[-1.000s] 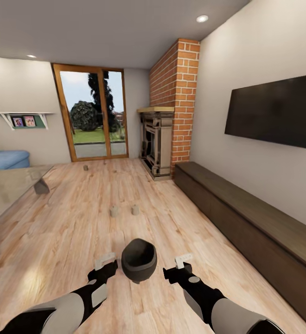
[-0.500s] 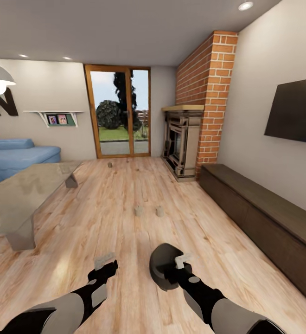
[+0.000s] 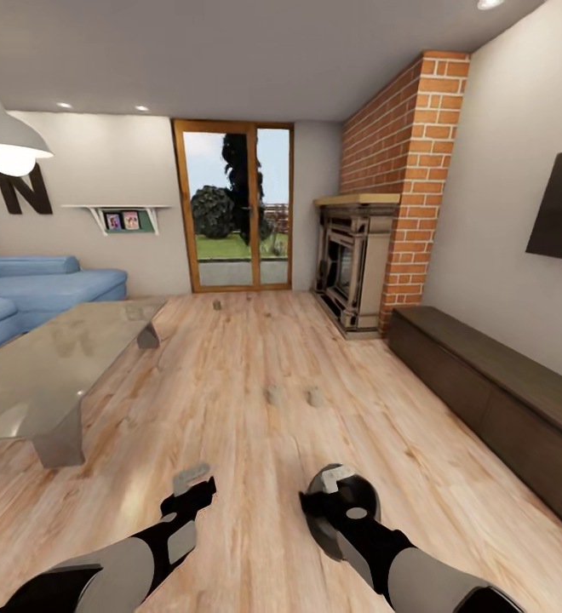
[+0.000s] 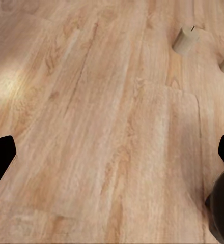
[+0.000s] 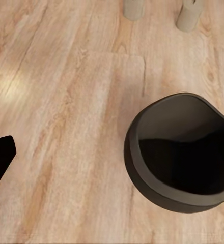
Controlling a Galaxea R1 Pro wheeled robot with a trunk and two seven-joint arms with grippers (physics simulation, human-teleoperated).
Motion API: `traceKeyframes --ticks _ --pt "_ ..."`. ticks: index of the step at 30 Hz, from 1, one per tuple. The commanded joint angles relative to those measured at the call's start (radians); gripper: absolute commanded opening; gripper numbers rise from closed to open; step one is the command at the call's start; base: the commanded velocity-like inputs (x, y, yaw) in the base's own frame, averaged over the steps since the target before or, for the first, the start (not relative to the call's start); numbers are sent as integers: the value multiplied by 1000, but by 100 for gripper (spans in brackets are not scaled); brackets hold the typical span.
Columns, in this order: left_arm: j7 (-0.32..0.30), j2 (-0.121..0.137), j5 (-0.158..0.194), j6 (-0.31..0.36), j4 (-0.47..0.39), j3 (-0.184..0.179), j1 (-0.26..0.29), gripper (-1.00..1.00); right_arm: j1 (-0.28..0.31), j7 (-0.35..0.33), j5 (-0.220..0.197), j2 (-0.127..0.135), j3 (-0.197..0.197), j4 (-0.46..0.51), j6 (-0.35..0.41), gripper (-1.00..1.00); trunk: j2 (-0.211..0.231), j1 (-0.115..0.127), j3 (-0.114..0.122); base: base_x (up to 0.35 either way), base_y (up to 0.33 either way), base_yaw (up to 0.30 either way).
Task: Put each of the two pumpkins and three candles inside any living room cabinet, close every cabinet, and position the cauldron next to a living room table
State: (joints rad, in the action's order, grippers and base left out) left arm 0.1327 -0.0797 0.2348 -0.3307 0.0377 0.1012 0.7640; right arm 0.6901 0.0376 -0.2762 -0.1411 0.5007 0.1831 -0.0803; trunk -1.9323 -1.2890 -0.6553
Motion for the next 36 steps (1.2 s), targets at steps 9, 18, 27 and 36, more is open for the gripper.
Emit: traceKeyframes --ticks 9,18,27,36 --pt "0 0 7 -6 4 8 1 100 1 4 -9 0 9 -2 -4 100 0 0 12 247 236 0" --pt "0 0 8 -5 4 8 1 100 0 4 -9 0 8 -2 -4 100 0 0 13 279 229 0" --pt "0 0 8 -5 4 8 2 100 1 4 -9 0 8 -2 -4 100 0 0 13 285 229 0" --pt "0 0 8 -5 4 8 2 100 1 4 -9 0 7 -1 -4 100 0 0 13 286 229 0"
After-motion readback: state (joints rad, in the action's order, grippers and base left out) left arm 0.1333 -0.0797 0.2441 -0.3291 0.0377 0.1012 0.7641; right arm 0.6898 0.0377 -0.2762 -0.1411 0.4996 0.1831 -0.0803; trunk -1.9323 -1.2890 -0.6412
